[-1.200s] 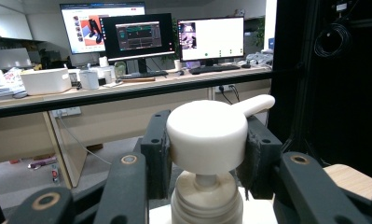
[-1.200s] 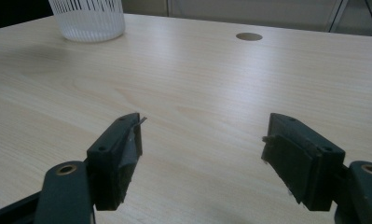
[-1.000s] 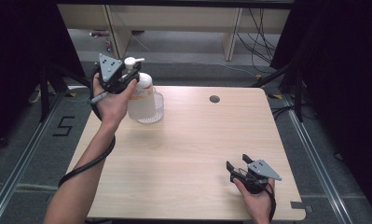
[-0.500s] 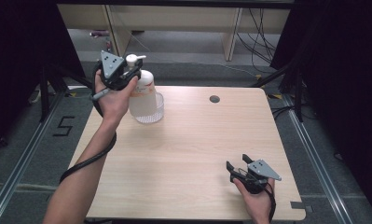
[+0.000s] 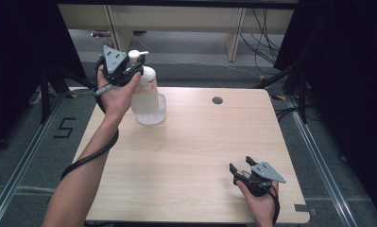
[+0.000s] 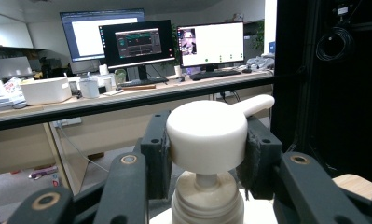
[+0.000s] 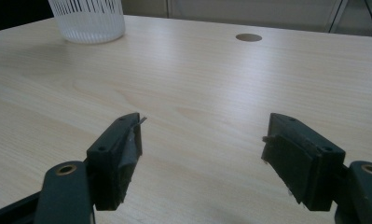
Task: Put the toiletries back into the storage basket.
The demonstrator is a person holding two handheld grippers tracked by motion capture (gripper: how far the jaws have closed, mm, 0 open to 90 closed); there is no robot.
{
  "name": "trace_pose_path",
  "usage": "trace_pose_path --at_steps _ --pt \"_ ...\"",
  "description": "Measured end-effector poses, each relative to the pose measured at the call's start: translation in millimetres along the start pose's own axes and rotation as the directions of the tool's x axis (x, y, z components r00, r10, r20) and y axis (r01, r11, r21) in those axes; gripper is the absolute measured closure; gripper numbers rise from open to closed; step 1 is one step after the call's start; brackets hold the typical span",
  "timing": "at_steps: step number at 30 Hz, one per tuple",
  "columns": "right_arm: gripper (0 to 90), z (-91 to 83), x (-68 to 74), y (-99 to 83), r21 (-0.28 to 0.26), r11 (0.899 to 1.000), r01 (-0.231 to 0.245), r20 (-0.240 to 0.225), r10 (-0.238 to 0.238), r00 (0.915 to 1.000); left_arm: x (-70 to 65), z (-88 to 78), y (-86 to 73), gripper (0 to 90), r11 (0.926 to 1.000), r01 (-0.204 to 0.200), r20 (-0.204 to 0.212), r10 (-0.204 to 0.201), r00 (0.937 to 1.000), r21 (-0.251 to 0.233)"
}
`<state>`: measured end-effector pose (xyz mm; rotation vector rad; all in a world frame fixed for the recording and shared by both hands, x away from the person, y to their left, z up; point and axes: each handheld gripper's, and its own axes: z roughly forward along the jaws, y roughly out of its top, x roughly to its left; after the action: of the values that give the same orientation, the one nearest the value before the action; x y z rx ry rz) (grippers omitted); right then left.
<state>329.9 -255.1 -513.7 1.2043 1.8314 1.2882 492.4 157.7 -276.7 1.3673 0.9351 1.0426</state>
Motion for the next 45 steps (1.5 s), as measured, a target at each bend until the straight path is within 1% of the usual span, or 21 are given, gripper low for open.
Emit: trace_pose_path --at_steps 1,4,5,8,9,12,13,17,19,20,21,23,24,27,34,39,42,45 --pt "28.0 0.6 -0.5 -0.1 -0.003 1.000 0.011 -0.002 -0.011 0.9999 0.4 0.8 0.1 58.9 1.0000 0.001 -0.001 -0.001 1.0000 -0.003" --pt "28.0 0.8 -0.4 -0.1 -0.003 1.000 0.011 -0.005 -0.011 0.9999 1.5 2.8 0.9 58.9 1.0000 0.000 0.000 0.000 1.0000 -0.005" --pt "28.0 0.2 -0.3 -0.1 -0.002 1.000 0.009 0.004 -0.009 1.0000 1.6 3.3 1.2 58.9 1.0000 0.002 0.000 -0.002 1.0000 -0.005" --pt "27.9 0.6 -0.6 -0.1 -0.003 1.000 0.013 -0.002 -0.013 0.9999 2.1 5.1 2.2 58.9 1.0000 0.001 -0.003 -0.001 1.0000 -0.007" --pt "28.0 0.5 -0.1 0.1 0.000 1.000 0.002 -0.007 -0.002 1.0000 2.3 5.8 2.5 58.8 1.0000 0.001 -0.004 -0.001 1.0000 -0.009" --pt "27.9 0.1 -0.4 0.3 0.007 1.000 0.002 -0.007 -0.002 1.0000 2.5 8.5 3.3 58.8 0.9999 -0.002 -0.007 0.002 1.0000 -0.010" --pt "27.9 0.5 -0.3 -0.1 -0.003 1.000 -0.003 -0.007 0.003 1.0000 2.4 9.7 3.5 58.9 1.0000 -0.002 -0.006 0.002 1.0000 -0.010" --pt "27.9 0.3 -0.8 -0.1 -0.005 1.000 -0.003 -0.008 0.003 1.0000 2.3 13.4 3.8 58.8 0.9999 -0.010 -0.003 0.010 0.9999 -0.011" --pt "27.9 0.7 -1.3 -0.2 -0.006 1.000 0.006 -0.011 -0.006 0.9999 2.2 15.1 3.6 58.8 0.9999 -0.011 0.000 0.011 0.9999 -0.008" --pt "27.8 0.2 -1.6 -0.1 -0.003 1.000 0.011 -0.004 -0.011 0.9999 2.2 15.8 3.4 58.8 0.9999 -0.012 0.001 0.012 0.9999 -0.005" --pt "27.8 -0.4 -0.9 0.3 0.005 1.000 -0.001 -0.005 0.001 1.0000 2.2 16.8 3.2 58.8 0.9999 -0.012 0.000 0.012 0.9999 -0.003" --pt "27.8 0.6 -0.3 -0.1 -0.002 1.000 -0.003 -0.015 0.003 0.9999 2.0 18.4 2.7 58.8 0.9999 -0.010 -0.002 0.010 0.9999 -0.002" --pt "27.8 0.4 -0.3 0.1 0.001 1.000 0.001 -0.008 -0.001 1.0000 2.3 19.2 2.7 58.8 0.9999 -0.012 -0.001 0.012 0.9999 0.002" --pt "27.8 0.7 -0.4 -0.1 -0.003 1.000 -0.001 -0.013 0.001 0.9999 2.6 21.9 2.3 58.9 0.9999 -0.010 -0.004 0.010 0.9999 0.005" --pt "27.8 0.0 -0.6 0.2 0.004 1.000 0.003 -0.003 -0.003 1.0000 5.0 27.9 1.6 58.8 0.9999 -0.010 -0.004 0.010 0.9999 0.007" --pt "27.7 0.0 -1.0 0.1 0.002 1.000 0.003 -0.005 -0.003 1.0000 5.4 32.4 -0.3 58.8 0.9999 -0.002 -0.010 0.002 0.9999 0.014" --pt "27.7 -0.3 -1.1 0.2 0.003 1.000 0.003 -0.001 -0.003 1.0000 5.7 35.1 -1.2 58.8 0.9998 -0.005 -0.004 0.005 1.0000 0.019" --pt "27.7 -0.3 -1.1 0.2 0.003 1.000 0.003 -0.001 -0.003 1.0000 7.0 38.7 -2.9 58.8 0.9996 0.002 -0.001 -0.002 1.0000 0.027"
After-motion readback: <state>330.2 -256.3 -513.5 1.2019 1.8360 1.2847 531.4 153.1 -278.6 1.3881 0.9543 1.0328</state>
